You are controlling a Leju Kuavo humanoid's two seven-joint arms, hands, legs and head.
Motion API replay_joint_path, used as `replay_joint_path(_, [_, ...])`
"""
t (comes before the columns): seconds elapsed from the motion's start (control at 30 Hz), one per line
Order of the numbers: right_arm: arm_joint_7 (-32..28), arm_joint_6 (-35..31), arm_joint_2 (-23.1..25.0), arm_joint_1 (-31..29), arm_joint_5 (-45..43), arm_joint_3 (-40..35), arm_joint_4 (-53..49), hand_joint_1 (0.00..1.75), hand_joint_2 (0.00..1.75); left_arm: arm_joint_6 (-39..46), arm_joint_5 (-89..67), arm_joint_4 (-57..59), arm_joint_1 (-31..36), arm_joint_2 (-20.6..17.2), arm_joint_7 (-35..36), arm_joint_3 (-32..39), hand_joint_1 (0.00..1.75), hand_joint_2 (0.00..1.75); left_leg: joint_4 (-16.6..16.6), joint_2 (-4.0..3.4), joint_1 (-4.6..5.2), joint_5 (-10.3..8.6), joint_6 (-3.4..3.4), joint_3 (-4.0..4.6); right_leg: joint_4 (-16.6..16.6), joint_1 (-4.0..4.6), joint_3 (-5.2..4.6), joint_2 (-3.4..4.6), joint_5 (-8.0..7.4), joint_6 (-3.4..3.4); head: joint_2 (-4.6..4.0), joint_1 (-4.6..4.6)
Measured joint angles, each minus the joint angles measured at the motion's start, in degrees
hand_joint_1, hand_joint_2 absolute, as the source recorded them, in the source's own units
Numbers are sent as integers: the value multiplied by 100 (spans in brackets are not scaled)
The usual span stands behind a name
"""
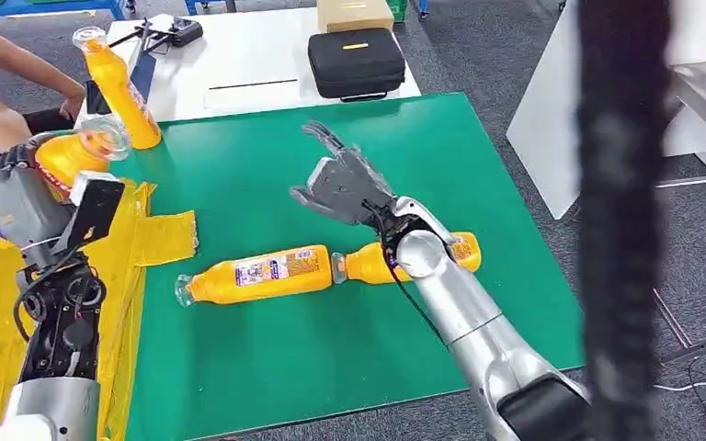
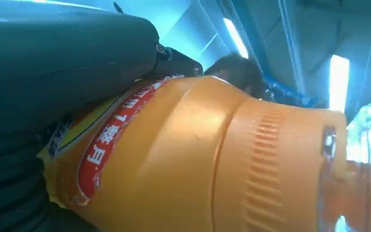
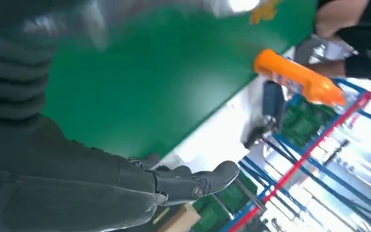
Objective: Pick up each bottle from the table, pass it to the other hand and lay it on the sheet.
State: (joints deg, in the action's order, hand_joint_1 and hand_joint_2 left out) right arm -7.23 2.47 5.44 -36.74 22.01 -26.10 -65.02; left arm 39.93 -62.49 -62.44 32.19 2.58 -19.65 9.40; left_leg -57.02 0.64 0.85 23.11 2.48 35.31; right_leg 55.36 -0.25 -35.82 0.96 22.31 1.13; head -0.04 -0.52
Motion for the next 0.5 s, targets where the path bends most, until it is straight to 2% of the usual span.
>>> replay_joint_path(0.2, [39,44,-2,-59,9,-87,109,0,175,9,-113,677,257,39,98,151,175,175,0,0,1,0,0,1,1,-1,0,0,0,0,0,0])
replay_joint_path(0.37, [258,481,-11,-168,236,-326,295,0,175,4,-1041,1736,664,9,1059,13,175,175,0,5,2,0,0,2,0,-2,1,0,0,0,0,0])
replay_joint_path(0.5, [338,882,-13,-240,481,-754,584,0,175,-381,-1538,2791,940,-72,1876,-325,175,175,0,2,1,-2,1,2,2,-2,3,0,-1,1,0,0])
